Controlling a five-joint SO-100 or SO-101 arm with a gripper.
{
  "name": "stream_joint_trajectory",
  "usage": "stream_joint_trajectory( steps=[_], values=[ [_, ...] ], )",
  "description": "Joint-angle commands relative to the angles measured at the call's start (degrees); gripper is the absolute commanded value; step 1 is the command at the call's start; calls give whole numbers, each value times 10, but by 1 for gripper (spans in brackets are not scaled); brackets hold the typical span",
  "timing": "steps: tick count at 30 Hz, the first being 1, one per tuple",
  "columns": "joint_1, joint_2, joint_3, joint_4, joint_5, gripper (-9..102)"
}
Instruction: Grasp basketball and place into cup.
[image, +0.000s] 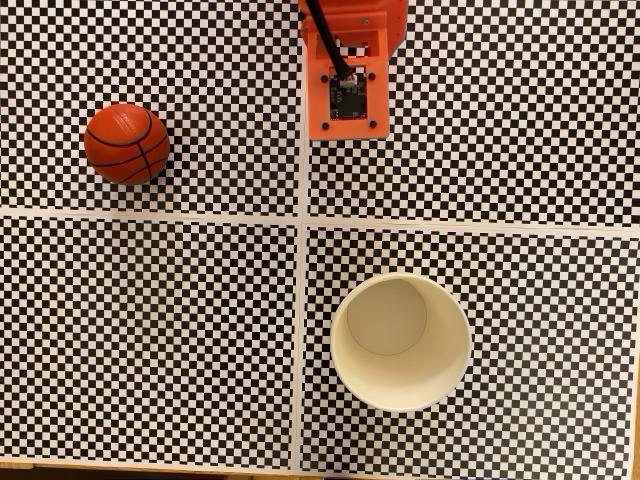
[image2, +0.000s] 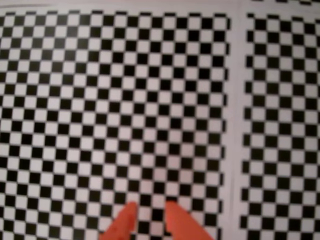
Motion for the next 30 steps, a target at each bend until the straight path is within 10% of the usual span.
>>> stream_joint_trajectory(
  steps=[1, 30],
  values=[
    [4, 1, 20, 4, -3, 0],
    [-8, 1, 20, 4, -4, 0]
  ],
)
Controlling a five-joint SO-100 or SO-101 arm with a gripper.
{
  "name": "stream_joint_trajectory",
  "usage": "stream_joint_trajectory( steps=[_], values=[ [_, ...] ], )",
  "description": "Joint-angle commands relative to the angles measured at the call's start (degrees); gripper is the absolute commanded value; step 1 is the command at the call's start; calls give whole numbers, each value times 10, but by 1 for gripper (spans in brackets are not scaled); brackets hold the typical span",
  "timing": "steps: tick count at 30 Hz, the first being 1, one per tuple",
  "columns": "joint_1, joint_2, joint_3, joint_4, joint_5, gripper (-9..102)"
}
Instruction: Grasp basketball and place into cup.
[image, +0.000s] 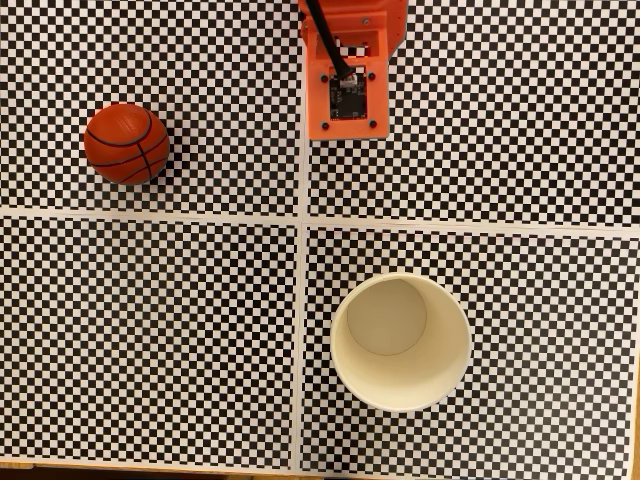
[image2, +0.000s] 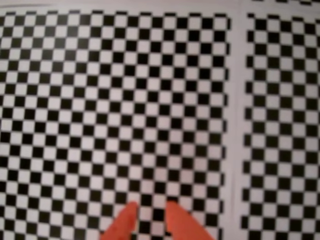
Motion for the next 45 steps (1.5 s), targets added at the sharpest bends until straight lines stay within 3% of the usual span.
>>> stream_joint_trajectory(
  steps=[1, 28, 45],
  values=[
    [-3, 1, 20, 4, -4, 0],
    [25, 1, 20, -6, 11, 0],
    [90, 1, 18, -207, 31, 0]
  ],
)
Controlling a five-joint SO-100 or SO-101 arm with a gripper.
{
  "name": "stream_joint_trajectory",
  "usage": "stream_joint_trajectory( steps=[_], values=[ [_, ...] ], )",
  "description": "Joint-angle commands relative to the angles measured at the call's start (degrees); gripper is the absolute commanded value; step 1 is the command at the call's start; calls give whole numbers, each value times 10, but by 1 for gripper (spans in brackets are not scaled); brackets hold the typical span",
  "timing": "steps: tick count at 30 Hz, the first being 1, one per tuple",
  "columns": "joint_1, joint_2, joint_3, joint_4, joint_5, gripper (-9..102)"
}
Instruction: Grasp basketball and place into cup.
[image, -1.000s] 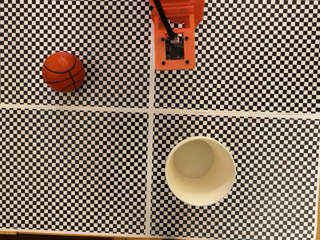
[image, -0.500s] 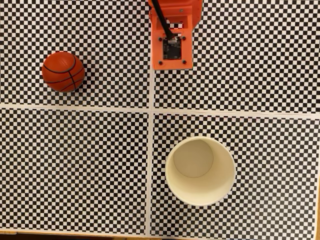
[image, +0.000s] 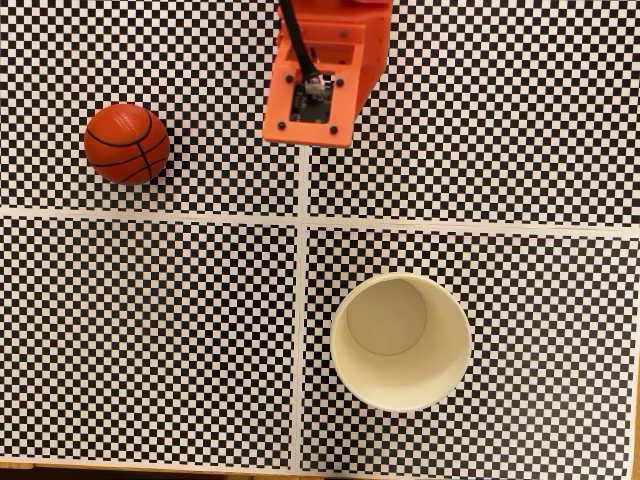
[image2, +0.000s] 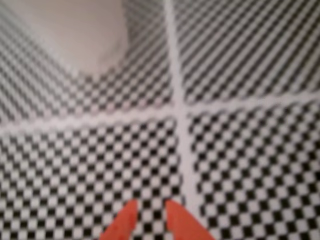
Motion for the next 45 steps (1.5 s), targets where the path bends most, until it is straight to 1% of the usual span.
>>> stream_joint_trajectory(
  steps=[1, 13, 17, 28, 37, 42, 45],
  values=[
    [9, 1, 17, -32, 6, 0],
    [50, -16, -40, -24, 27, 0],
    [57, -85, -96, -11, 32, 0],
    [61, -301, -316, 75, 77, 0],
    [106, -510, -478, 145, 81, 0],
    [131, -550, -508, 149, 76, 0],
    [145, -585, -549, 178, 69, 1]
  ],
)
